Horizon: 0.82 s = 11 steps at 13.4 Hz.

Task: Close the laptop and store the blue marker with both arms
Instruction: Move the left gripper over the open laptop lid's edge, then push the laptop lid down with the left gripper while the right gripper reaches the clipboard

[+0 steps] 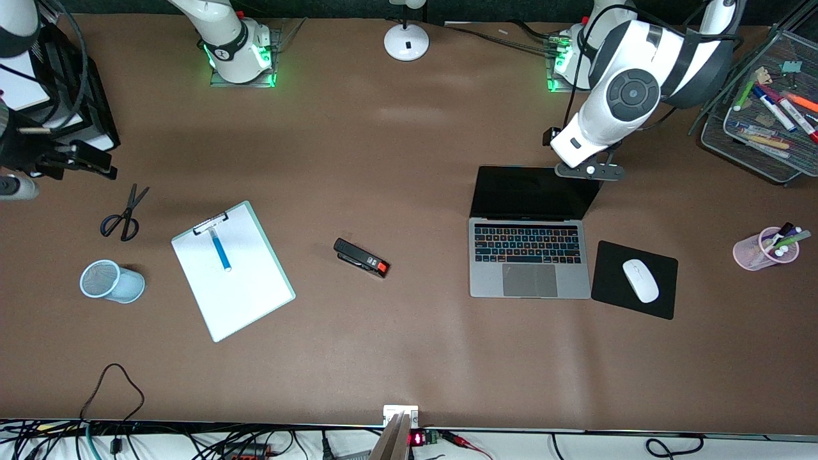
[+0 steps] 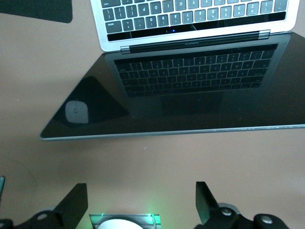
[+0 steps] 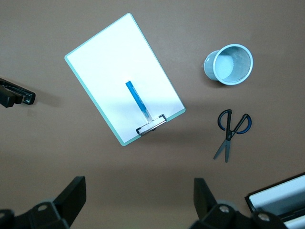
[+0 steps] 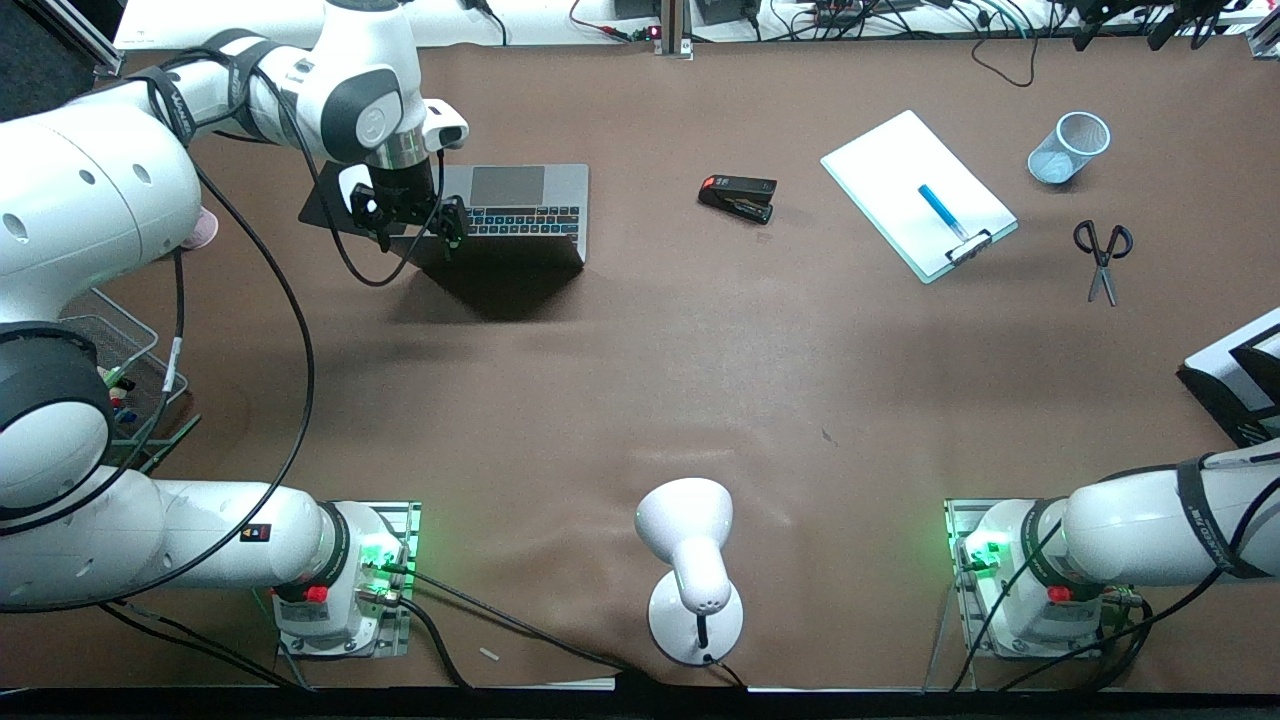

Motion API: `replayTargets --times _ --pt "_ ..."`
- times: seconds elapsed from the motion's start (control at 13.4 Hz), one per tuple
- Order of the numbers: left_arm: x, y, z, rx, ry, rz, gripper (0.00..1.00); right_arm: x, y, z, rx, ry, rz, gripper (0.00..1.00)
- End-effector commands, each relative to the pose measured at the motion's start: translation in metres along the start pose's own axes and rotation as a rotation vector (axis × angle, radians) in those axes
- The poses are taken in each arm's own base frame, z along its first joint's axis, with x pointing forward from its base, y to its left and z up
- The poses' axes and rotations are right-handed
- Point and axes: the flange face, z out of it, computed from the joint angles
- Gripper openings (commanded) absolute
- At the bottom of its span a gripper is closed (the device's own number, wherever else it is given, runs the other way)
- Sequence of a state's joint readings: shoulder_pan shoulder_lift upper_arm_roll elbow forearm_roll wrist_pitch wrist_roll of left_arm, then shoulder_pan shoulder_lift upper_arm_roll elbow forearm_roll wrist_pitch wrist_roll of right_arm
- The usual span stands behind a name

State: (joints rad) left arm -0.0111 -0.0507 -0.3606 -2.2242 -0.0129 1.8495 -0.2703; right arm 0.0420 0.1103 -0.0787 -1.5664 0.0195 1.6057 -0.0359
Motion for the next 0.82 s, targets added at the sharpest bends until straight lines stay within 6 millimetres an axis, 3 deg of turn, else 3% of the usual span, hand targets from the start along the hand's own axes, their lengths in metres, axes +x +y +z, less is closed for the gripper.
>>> replayTargets --times 0.0,0.22,0.75 --pt "-0.010 0.004 0.007 0.000 0.026 -0.037 1.00 0.009 0.003 0.000 0.012 0.013 0.013 1.00" --pt "-0.009 0.028 0.018 -0.001 0.050 -0.089 1.00 0.018 0.003 0.007 0.010 0.021 0.014 1.00" --pt "0.029 0.036 0.033 -0.087 0.156 -0.092 1.00 0.034 0.003 0.033 0.005 0.009 0.015 1.00"
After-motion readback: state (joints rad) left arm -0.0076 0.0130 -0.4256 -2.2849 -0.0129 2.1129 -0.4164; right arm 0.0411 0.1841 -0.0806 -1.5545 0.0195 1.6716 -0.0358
